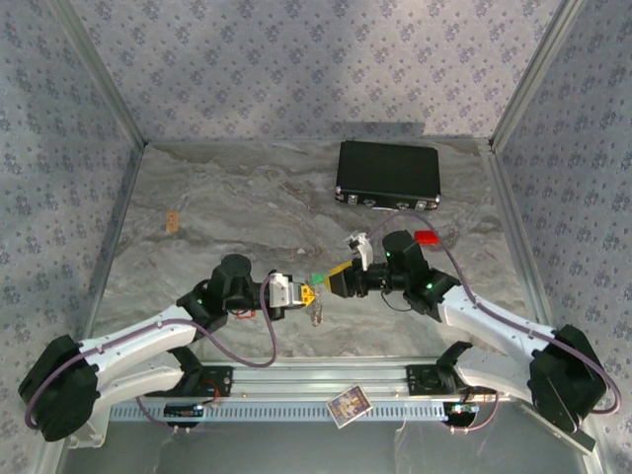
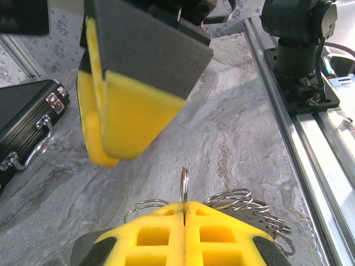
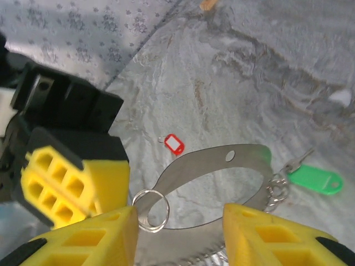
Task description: Put the keys on the keyring
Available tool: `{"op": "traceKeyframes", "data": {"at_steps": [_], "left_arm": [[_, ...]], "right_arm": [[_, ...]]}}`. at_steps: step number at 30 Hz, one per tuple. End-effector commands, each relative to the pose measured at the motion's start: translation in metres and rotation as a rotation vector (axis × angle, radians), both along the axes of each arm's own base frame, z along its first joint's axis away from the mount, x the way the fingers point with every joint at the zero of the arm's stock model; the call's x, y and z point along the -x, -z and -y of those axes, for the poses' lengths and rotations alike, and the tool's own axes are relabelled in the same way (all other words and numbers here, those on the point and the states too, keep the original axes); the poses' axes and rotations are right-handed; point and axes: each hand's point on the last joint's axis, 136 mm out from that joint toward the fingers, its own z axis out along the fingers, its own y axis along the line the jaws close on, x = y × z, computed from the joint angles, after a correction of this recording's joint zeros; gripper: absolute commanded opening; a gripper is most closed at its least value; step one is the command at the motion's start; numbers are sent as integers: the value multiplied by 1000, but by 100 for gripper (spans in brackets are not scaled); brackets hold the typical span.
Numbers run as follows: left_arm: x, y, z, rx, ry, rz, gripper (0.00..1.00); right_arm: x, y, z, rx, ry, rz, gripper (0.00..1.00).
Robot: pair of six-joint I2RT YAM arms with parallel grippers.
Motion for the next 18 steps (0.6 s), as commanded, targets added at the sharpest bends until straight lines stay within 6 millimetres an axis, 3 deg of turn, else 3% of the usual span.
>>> {"op": "traceKeyframes", "data": {"at_steps": [1, 6, 13, 18], "left_arm": [[5, -13, 2, 47, 37, 61, 0], [4, -12, 2, 44, 35, 61, 0], [4, -13, 2, 47, 34, 66, 0], [3, -13, 2, 46, 29, 69, 0]], "right_arm": [[-3, -11, -6, -132, 68, -221, 45], [1, -16, -7, -232, 78, -321, 45], [8, 0, -10, -212, 77, -387, 49], [9, 1, -19, -224, 63, -414, 45]]}}
